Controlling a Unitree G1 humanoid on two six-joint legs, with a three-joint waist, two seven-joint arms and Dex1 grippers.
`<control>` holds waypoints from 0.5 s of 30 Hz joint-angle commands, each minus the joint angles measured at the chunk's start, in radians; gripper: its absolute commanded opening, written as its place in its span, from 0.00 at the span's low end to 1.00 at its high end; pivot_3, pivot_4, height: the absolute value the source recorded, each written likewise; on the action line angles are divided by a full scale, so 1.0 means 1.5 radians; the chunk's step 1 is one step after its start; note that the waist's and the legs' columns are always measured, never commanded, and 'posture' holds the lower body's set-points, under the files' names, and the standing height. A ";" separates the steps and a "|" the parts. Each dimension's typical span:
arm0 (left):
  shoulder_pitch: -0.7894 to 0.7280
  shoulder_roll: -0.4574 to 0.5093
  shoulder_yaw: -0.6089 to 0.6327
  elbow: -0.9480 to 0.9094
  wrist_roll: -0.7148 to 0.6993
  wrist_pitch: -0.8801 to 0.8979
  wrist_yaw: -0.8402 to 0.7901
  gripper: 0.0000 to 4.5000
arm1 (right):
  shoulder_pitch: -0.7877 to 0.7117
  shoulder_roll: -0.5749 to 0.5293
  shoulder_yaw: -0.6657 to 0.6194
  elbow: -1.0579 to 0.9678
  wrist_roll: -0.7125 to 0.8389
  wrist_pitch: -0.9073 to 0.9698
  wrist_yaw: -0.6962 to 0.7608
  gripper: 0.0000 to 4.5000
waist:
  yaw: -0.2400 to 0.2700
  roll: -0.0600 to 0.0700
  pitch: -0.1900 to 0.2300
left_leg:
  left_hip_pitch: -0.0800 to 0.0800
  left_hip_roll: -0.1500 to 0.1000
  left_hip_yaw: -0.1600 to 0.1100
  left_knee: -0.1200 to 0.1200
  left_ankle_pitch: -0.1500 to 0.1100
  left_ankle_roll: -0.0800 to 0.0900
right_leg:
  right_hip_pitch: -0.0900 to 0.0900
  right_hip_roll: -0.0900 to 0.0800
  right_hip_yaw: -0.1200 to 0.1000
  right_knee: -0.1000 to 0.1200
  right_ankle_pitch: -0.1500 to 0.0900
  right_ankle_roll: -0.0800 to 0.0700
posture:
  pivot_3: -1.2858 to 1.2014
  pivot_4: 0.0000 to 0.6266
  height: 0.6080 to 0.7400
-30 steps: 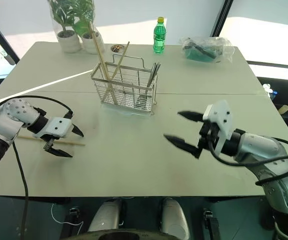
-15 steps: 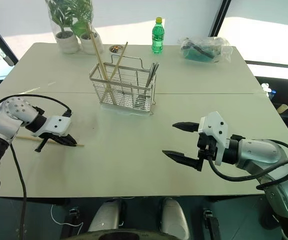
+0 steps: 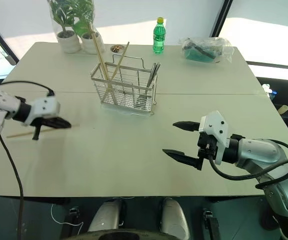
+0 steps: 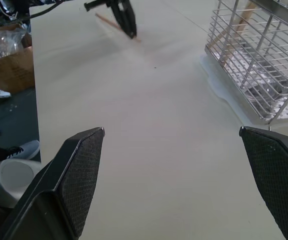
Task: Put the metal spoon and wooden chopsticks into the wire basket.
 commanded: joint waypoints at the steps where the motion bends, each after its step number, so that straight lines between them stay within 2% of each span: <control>1: -0.046 0.000 0.112 -0.031 -0.077 0.111 0.066 0.02 | -0.013 -0.001 -0.008 -0.001 -0.001 -0.014 0.004 1.00 | -0.001 0.000 0.000 | 0.000 0.000 0.000 0.000 0.000 0.000 | 0.000 0.000 0.000 0.000 0.001 0.001 | 0.52 0.24 0.83; 6: -0.123 -0.014 0.262 -0.089 -0.215 0.314 0.158 0.02 | -0.032 0.000 0.001 0.010 0.001 -0.009 0.005 1.00 | -0.001 0.000 0.000 | 0.000 0.000 0.000 0.000 0.000 0.000 | 0.000 0.000 0.000 0.001 0.001 0.002 | 0.52 0.24 0.83; 9: -0.182 -0.030 0.325 -0.096 -0.262 0.352 0.220 0.02 | -0.047 0.000 0.007 0.019 0.003 -0.007 0.007 1.00 | -0.002 -0.001 0.000 | 0.000 0.000 0.000 0.000 0.000 0.000 | 0.000 0.000 0.000 0.001 0.001 0.003 | 0.52 0.24 0.83; 12: -0.349 -0.099 0.373 -0.005 -0.261 0.274 0.393 0.02 | -0.073 0.007 0.020 0.033 0.002 -0.005 0.004 1.00 | 0.002 -0.003 0.000 | 0.001 0.000 -0.001 0.001 0.000 0.000 | 0.001 0.001 0.000 0.002 0.001 0.003 | 0.52 0.24 0.83; 15: -0.420 -0.158 0.380 0.053 -0.251 0.226 0.463 0.02 | -0.083 0.013 0.029 0.036 0.002 -0.003 0.000 1.00 | 0.003 -0.003 0.000 | 0.001 0.000 -0.002 0.003 0.000 0.000 | 0.004 0.001 -0.001 0.001 0.001 0.003 | 0.52 0.24 0.83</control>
